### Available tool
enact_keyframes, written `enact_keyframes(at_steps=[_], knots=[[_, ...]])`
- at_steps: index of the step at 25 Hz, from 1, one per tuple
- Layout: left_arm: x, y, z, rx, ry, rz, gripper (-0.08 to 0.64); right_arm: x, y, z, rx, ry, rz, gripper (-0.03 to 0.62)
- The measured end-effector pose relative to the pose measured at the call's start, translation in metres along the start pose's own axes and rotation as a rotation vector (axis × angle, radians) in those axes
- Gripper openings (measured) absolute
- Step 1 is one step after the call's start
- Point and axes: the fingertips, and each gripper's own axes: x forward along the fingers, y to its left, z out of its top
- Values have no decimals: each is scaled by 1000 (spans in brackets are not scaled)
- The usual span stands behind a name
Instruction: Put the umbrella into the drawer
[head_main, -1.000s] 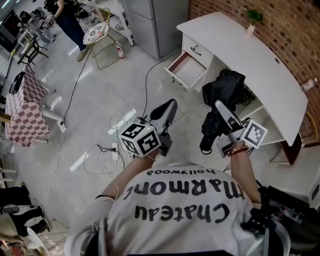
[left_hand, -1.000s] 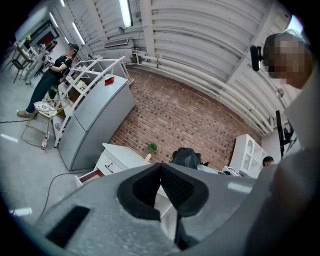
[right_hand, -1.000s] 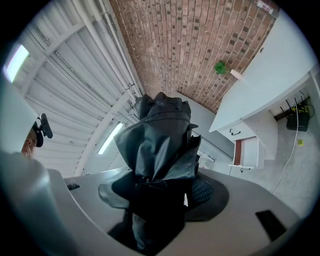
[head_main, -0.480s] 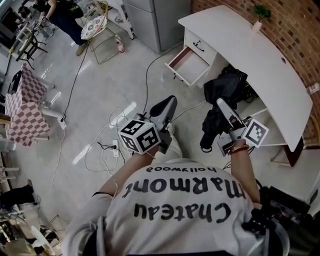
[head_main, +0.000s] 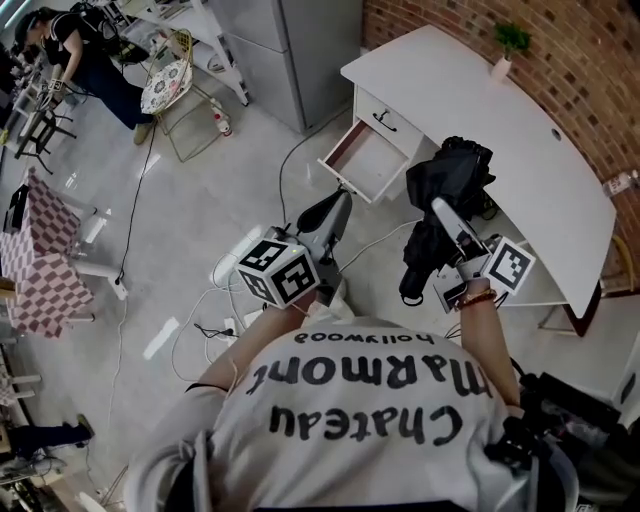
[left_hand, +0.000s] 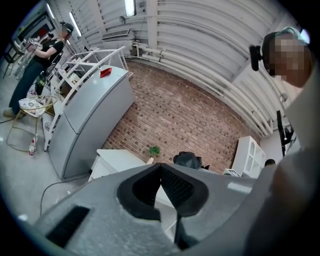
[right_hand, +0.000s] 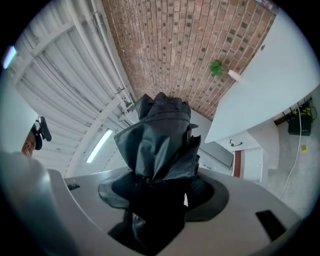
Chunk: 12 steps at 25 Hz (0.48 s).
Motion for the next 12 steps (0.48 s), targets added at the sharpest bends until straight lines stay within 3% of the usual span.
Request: enact_keyframes(at_steps=[8, 12], knots=[[58, 43, 55, 14, -30, -74, 15, 66, -6, 52, -78, -45, -3, 252], [79, 70, 77, 40, -28, -86, 15, 98, -16, 68, -69, -74, -6, 252]])
